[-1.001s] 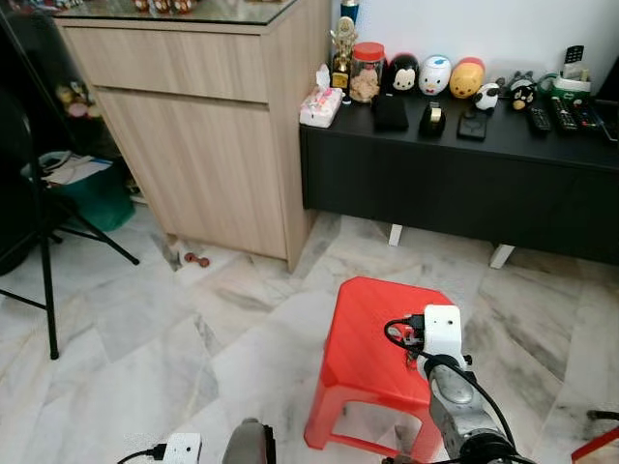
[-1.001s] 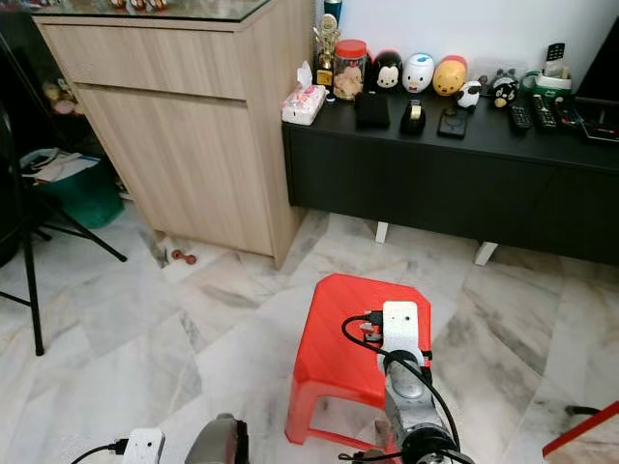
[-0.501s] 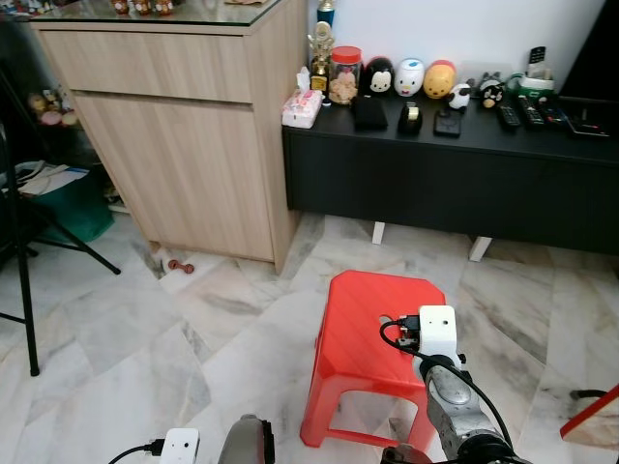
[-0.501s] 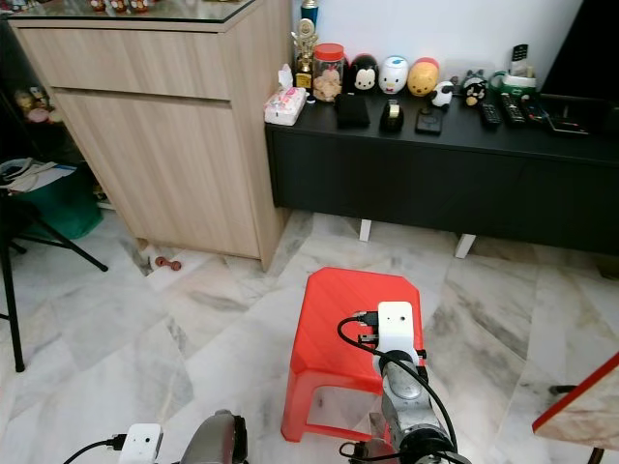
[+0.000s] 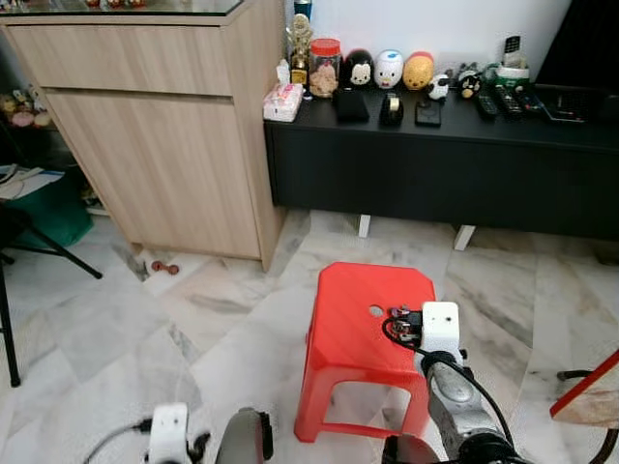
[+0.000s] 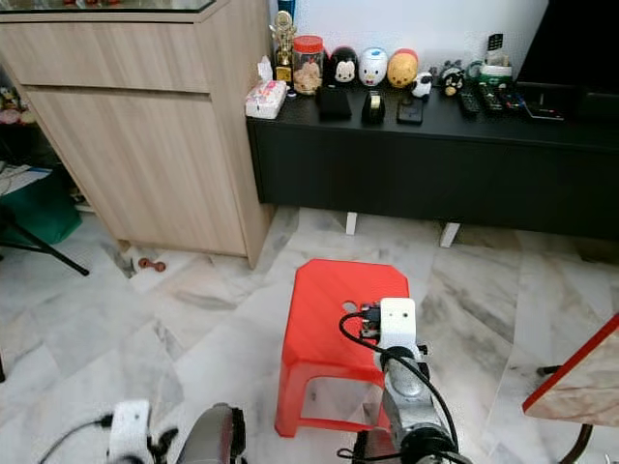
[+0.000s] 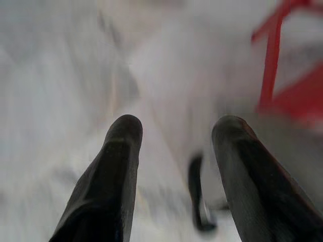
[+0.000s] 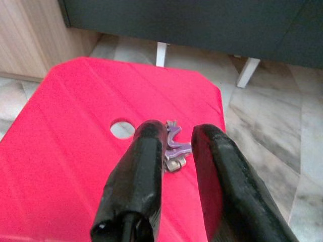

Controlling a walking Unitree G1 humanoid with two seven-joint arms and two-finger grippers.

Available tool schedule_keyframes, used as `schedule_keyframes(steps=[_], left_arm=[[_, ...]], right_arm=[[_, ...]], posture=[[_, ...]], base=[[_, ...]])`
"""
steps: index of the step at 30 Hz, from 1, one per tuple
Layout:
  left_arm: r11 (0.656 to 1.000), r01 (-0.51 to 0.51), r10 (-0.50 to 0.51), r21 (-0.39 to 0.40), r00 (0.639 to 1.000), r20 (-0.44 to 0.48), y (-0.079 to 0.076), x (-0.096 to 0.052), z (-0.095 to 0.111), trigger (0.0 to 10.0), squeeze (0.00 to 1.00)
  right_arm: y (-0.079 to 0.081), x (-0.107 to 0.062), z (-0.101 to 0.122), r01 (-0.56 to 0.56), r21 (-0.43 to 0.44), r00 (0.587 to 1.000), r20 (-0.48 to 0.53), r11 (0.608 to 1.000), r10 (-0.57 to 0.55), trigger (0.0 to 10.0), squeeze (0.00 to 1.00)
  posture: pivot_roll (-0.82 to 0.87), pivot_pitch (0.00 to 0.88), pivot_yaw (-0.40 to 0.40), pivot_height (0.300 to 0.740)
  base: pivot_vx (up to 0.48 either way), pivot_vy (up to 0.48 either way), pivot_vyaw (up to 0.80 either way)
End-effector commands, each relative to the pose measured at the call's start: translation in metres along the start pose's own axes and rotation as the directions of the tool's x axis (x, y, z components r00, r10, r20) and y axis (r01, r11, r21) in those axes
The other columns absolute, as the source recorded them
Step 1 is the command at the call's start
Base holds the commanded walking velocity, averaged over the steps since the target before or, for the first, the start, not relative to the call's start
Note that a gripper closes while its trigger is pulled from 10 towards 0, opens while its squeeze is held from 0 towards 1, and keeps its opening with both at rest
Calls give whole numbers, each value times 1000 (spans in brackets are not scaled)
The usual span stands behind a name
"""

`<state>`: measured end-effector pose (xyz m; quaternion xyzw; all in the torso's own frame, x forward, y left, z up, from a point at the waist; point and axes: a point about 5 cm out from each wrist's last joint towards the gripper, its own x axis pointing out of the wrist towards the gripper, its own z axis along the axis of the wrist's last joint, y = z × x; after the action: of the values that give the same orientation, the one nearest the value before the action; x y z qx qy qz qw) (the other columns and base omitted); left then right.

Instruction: Hang keys on a hook

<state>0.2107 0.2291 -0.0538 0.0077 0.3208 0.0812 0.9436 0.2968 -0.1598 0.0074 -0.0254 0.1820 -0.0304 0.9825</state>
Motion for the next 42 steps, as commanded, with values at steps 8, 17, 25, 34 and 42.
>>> schedule_keyframes(steps=[8, 17, 25, 34, 42], left_arm=[[998, 56, -56, 6, 973, 222, -12, 9, 46, 10000, 0], [988, 155, -147, 1, 937, 318, -32, 8, 62, 10000, 0], [986, 168, -159, -1, 933, 322, -33, 10, 67, 10000, 0], [986, 164, -154, -4, 932, 328, -31, 11, 70, 10000, 0], [985, 171, -160, -7, 931, 327, -33, 11, 72, 10000, 0]], right_arm=[[0, -2, -5, -3, 5, 1000, -26, 1000, 3, 10000, 0], [1, -3, -7, -28, 9, 999, -33, 1000, 29, 10000, 0], [-1, -3, -11, -28, -26, 998, -51, 999, 27, 10000, 0], [-4, -5, -16, -19, -11, 997, -72, 1000, 18, 10000, 0], [-4, -6, -21, -23, -31, 995, -99, 999, 20, 10000, 0]], posture=[[61, 70, 3, 605], [61, 73, 5, 605], [60, 74, 6, 605], [60, 76, 5, 605], [58, 78, 4, 605]], base=[[0, 0, 0], [0, 0, 0], [111, 0, 0], [331, 0, 274], [331, 0, 0]])
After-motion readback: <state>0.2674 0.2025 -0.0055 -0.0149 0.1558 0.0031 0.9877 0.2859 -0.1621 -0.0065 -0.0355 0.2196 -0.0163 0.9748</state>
